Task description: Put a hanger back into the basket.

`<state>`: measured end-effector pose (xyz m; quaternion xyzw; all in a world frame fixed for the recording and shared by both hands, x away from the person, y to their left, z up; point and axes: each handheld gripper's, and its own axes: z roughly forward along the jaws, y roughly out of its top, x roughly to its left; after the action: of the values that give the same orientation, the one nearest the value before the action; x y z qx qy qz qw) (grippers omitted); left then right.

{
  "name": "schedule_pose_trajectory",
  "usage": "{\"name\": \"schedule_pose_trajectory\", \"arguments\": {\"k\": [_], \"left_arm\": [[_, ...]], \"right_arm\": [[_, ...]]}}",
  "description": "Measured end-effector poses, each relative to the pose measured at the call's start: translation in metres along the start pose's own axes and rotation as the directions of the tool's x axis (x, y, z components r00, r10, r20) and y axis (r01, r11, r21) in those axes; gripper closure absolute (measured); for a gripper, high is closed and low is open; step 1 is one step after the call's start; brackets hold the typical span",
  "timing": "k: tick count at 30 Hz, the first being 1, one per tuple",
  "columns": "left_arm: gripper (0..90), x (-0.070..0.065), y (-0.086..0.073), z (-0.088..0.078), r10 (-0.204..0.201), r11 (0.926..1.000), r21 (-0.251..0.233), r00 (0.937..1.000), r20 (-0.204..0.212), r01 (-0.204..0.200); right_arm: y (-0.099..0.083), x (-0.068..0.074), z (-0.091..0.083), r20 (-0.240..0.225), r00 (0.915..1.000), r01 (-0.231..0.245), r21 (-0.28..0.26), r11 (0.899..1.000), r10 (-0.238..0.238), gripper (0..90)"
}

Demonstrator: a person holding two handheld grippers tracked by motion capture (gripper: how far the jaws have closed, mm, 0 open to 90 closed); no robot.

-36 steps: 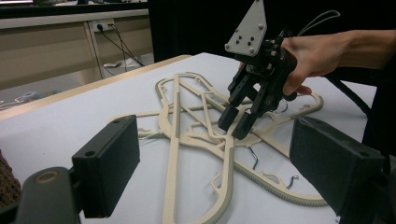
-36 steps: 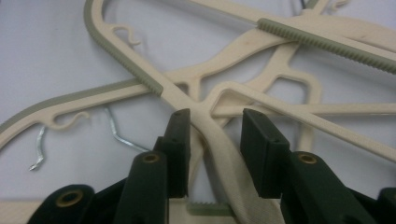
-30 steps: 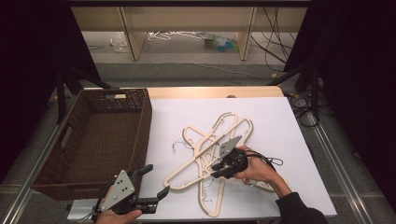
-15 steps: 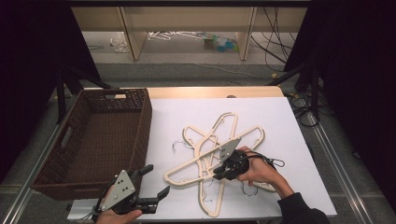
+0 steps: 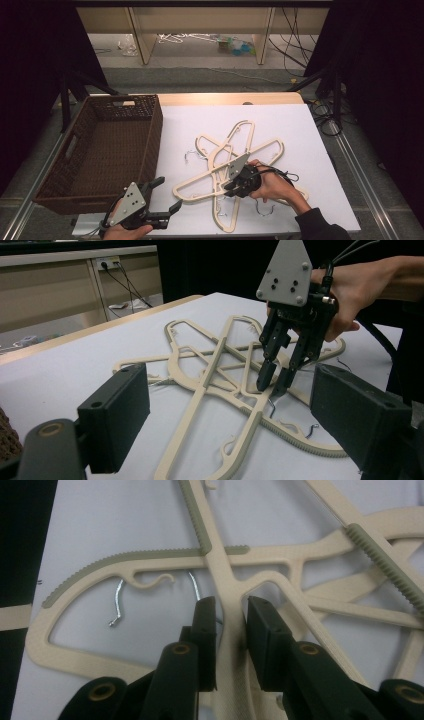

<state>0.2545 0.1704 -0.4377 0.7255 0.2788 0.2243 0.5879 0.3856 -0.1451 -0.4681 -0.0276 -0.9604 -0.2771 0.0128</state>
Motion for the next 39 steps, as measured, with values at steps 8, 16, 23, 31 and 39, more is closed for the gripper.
{"name": "schedule_pose_trajectory", "arguments": {"k": [8, 16, 23, 31, 39], "left_arm": [[16.2, 0.000, -0.002, 0.003, 0.023, 0.9993, 0.030, 0.9997, 0.008, -0.023], [19.0, -0.012, -0.007, 0.022, 0.083, 0.9841, 0.153, 0.9952, 0.051, -0.090], [29.0, -0.035, -0.008, 0.051, 0.208, 0.9224, 0.303, 0.9691, 0.132, -0.240], [40.6, -0.053, -0.010, 0.079, 0.331, 0.8379, 0.389, 0.9229, 0.196, -0.383], [52.4, -0.050, -0.013, 0.092, 0.341, 0.8134, 0.432, 0.9209, 0.189, -0.390]], "right_arm": [[0.002, 0.007, 0.004, -0.007, 0.9993, 0.038, 0.037, 0.999, -0.037, 77.1], [0.006, 0.008, -0.002, -0.010, 0.9997, 0.025, 0.023, 0.999, -0.024, 77.6], [0.014, 0.012, -0.011, -0.021, 0.9998, 0.002, 0.030, 1.000, -0.001, 77.6], [0.019, 0.015, -0.015, -0.040, 0.9991, -0.016, 0.012, 1.000, 0.016, 77.6], [0.022, 0.017, -0.014, -0.047, 0.9988, -0.013, 0.014, 1.000, 0.014, 77.6]]}}
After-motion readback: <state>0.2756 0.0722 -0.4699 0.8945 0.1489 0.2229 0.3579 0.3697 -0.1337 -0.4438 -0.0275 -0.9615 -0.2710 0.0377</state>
